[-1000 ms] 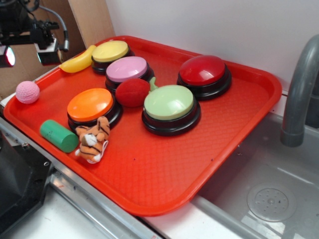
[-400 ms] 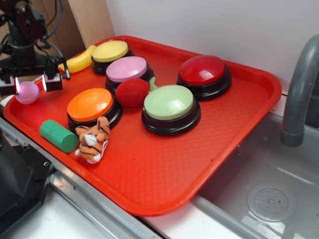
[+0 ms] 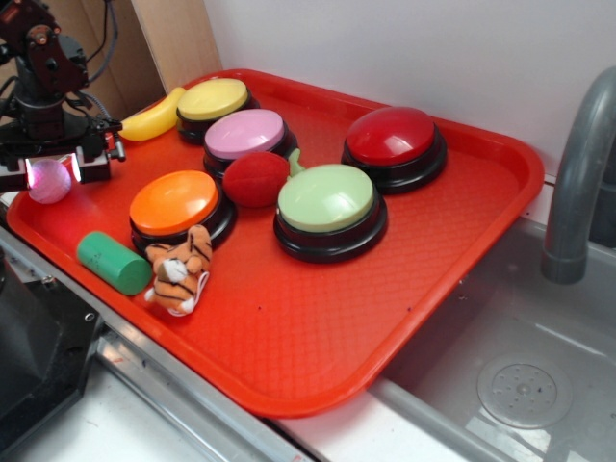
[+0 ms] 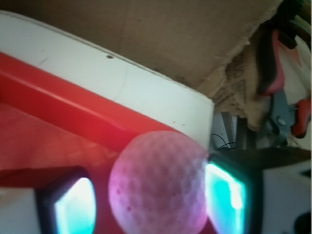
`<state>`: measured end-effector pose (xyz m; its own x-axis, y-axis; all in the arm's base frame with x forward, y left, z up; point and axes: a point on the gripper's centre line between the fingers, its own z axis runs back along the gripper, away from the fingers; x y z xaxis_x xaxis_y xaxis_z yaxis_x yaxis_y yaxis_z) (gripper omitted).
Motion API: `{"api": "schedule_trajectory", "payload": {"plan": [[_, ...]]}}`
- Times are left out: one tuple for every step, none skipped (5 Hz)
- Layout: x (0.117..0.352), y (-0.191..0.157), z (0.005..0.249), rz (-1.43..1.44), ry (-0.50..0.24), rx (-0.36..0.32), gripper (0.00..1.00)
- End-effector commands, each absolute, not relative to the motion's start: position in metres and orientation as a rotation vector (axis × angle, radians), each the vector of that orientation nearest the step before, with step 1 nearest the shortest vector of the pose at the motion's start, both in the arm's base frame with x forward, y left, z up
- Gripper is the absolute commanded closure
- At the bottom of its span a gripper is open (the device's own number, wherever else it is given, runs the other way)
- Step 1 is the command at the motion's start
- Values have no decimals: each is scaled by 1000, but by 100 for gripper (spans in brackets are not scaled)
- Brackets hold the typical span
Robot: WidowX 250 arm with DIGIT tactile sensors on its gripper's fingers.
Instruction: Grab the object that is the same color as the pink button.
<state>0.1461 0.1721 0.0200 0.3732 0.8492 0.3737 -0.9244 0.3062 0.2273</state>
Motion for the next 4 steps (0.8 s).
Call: {"api": "schedule_trajectory", "payload": {"plan": [[137,175,33,1139,-204,391,100],[150,167,51,972,-127,320,100],[166,144,79,758,-87,206,100],[174,102,114,531,-110,101,100]]}}
